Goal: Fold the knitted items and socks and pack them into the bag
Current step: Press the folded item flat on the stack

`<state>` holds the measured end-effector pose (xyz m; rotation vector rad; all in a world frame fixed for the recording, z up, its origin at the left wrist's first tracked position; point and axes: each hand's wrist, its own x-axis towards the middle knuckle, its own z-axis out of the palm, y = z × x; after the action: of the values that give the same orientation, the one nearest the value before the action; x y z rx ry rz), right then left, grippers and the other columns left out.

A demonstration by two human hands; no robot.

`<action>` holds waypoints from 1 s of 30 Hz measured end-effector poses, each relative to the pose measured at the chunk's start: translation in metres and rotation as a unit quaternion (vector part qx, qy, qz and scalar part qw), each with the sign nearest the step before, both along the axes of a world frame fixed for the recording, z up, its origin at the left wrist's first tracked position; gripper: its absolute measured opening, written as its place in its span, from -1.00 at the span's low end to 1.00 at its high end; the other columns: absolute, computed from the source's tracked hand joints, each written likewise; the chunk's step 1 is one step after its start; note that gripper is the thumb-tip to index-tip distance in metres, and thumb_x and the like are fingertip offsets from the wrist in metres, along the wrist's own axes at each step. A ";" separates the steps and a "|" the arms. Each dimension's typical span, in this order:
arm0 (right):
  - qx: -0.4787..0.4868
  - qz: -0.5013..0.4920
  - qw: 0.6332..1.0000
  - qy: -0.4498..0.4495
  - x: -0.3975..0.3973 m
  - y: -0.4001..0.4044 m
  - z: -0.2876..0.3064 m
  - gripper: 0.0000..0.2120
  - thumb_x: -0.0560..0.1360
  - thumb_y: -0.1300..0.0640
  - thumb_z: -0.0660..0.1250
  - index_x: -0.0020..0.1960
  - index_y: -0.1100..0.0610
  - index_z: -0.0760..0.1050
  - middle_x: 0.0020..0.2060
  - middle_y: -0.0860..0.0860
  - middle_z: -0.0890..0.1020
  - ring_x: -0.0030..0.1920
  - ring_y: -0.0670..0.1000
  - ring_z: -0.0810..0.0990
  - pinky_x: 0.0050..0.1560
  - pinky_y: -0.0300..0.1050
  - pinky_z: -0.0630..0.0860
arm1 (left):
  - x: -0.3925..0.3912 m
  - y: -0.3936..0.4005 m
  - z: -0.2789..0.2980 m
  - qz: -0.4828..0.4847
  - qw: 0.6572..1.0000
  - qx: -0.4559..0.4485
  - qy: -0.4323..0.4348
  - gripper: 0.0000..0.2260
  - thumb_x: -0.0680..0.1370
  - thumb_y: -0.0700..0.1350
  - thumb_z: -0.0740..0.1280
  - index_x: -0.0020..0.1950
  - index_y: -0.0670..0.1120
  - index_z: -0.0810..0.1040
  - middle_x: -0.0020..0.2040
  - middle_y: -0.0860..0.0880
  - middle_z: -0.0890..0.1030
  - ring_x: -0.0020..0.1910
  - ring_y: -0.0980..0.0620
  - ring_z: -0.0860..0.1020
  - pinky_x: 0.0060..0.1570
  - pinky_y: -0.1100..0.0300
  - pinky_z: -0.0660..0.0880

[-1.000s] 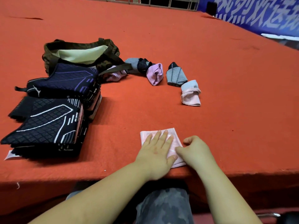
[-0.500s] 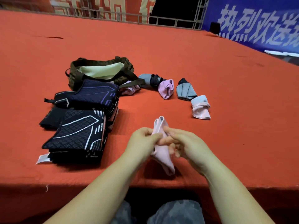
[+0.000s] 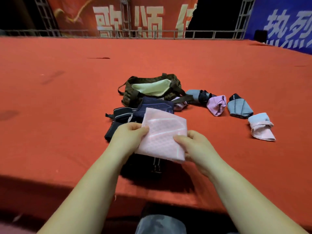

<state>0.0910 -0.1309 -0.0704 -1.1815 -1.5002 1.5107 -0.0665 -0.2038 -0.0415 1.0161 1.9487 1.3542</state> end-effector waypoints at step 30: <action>0.465 0.224 0.757 -0.401 -0.040 0.005 -0.052 -0.02 0.35 -0.36 -0.58 0.51 0.07 0.15 0.52 0.04 0.13 0.52 0.03 0.08 0.48 -0.06 0.01 | -0.064 0.003 -0.059 -0.222 0.834 -0.223 0.452 -0.49 0.65 0.14 -0.09 0.56 0.08 -0.16 0.55 0.12 -0.21 0.54 0.02 -0.17 0.49 0.04 -0.16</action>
<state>0.0515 -0.1256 -0.1225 -0.8449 -2.7869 0.1942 -0.1303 -0.2013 -0.1005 1.9026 2.2439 0.0779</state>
